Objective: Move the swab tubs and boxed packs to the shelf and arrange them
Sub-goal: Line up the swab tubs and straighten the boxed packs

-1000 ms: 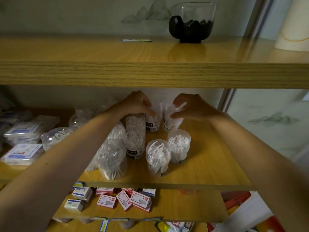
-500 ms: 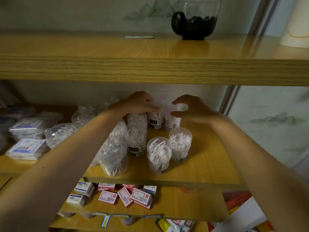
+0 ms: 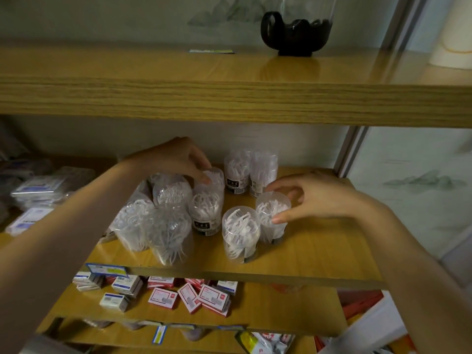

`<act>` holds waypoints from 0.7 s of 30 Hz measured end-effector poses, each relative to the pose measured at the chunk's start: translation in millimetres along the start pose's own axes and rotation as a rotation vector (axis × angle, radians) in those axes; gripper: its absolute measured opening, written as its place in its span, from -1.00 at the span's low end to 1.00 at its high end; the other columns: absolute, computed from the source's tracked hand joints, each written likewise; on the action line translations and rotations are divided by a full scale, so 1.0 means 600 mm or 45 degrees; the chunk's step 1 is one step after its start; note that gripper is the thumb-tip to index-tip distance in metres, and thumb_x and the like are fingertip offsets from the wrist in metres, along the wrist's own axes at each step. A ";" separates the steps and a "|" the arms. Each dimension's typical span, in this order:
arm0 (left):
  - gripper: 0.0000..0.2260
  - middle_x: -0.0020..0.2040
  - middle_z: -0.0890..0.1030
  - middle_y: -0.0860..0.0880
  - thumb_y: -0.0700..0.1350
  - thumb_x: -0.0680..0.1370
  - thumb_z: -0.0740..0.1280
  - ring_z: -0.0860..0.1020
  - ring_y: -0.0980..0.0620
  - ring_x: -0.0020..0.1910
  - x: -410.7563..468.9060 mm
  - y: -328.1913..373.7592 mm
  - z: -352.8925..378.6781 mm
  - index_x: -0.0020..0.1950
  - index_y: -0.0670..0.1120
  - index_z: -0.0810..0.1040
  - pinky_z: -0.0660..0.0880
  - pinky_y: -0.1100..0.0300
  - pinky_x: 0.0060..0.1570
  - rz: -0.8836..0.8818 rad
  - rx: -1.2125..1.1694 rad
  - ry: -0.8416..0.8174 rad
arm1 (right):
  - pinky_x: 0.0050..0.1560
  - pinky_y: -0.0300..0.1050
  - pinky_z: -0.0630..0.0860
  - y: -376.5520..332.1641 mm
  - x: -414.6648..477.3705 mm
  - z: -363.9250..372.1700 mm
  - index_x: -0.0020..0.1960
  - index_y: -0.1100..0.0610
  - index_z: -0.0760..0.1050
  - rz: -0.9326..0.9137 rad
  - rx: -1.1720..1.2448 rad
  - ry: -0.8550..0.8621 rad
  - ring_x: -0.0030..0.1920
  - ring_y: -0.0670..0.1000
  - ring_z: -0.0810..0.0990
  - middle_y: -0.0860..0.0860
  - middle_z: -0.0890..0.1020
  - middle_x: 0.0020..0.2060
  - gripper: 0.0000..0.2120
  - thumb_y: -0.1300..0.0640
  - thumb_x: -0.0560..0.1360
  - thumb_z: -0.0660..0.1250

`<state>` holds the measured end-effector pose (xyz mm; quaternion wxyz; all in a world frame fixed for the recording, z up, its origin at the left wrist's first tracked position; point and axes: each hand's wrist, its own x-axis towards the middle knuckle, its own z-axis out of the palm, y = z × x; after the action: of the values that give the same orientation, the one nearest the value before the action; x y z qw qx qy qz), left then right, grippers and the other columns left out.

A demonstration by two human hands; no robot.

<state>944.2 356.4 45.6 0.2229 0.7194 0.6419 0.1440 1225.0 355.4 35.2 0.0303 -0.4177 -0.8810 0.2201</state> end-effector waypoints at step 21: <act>-0.57 0.05 0.63 -0.04 0.02 0.31 0.51 0.54 0.15 -0.04 0.014 0.049 0.058 0.11 -0.13 0.60 0.43 0.37 -0.09 0.094 -0.031 0.161 | 0.02 -0.12 0.47 0.024 0.047 0.037 0.14 -0.10 0.54 0.068 -0.132 0.563 0.13 -0.06 0.54 -0.16 0.56 0.17 -0.57 -0.28 0.35 0.33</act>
<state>987.8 357.8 30.0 0.1854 0.7293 0.6258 0.2051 1211.9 376.7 5.6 0.1953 -0.4799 -0.8517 0.0785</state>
